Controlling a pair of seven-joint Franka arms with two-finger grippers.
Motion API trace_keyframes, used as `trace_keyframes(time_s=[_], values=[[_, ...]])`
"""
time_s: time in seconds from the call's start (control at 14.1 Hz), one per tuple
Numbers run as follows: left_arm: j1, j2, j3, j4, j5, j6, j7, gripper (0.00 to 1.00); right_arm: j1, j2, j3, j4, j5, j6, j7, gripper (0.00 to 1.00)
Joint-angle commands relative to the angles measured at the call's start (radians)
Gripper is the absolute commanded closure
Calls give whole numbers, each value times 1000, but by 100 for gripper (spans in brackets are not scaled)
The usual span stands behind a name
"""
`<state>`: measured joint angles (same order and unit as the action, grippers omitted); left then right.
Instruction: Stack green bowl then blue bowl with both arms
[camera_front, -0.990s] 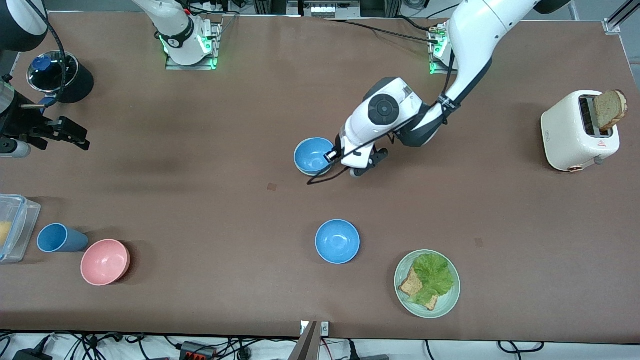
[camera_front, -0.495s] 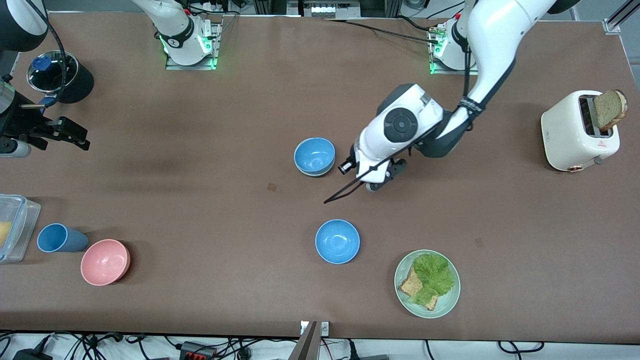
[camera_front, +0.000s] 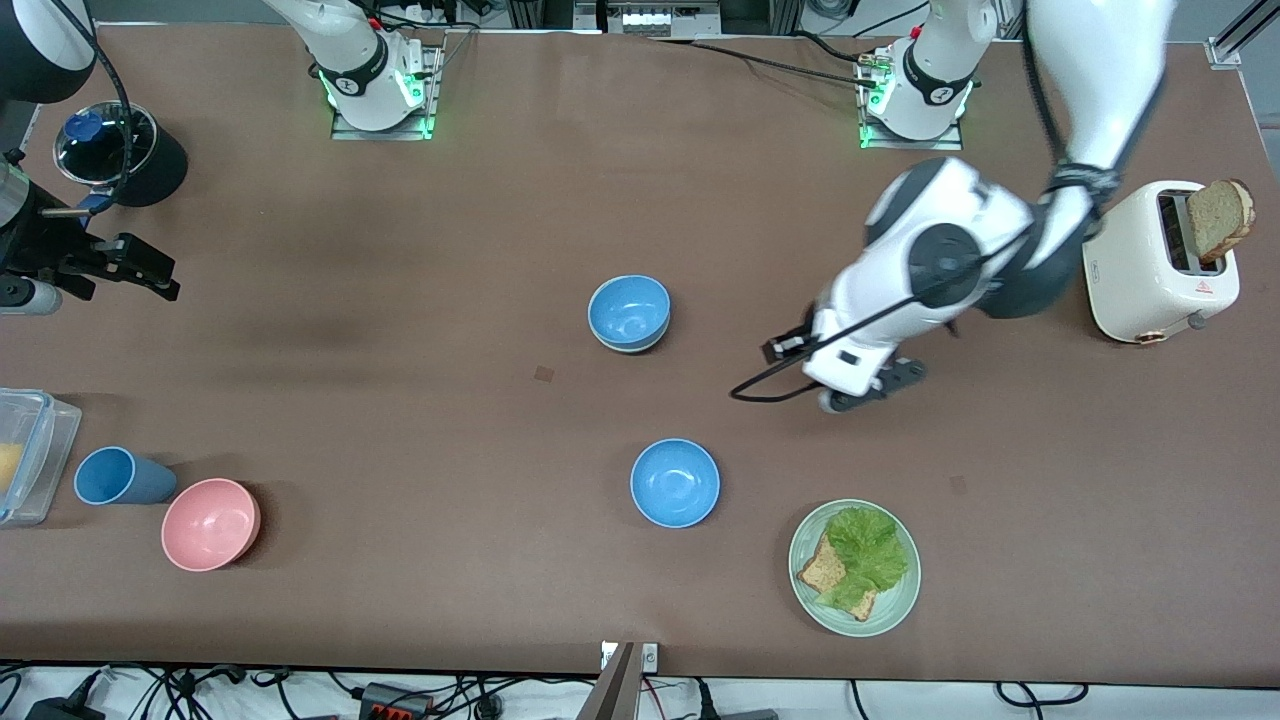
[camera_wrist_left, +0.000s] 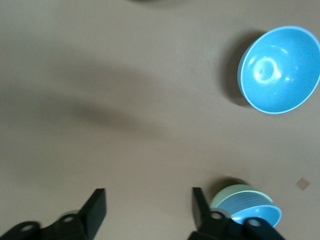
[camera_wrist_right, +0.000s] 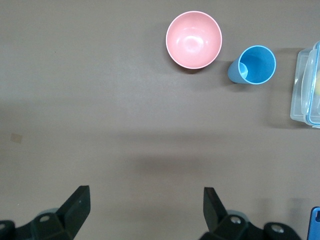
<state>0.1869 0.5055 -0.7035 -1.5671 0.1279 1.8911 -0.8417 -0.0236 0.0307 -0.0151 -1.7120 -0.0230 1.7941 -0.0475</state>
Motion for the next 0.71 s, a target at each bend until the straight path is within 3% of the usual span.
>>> trace_keyframes(time_s=[0.0,0.35,0.49,0.64], values=[[80,7,-10,38,25,-40,223,0,-4,-26,3,-23,-3,11,-14,0],[249,5,-7,85,29,-81,580,0,-4,-26,3,-24,-3,8,-12,0],[240,-54,50,99,16,-125,609,0,-4,-26,3,-32,-2,-1,-12,0],[203,-138,151,75,-2,-133,613,0,-2,-26,3,-37,5,-25,12,0]])
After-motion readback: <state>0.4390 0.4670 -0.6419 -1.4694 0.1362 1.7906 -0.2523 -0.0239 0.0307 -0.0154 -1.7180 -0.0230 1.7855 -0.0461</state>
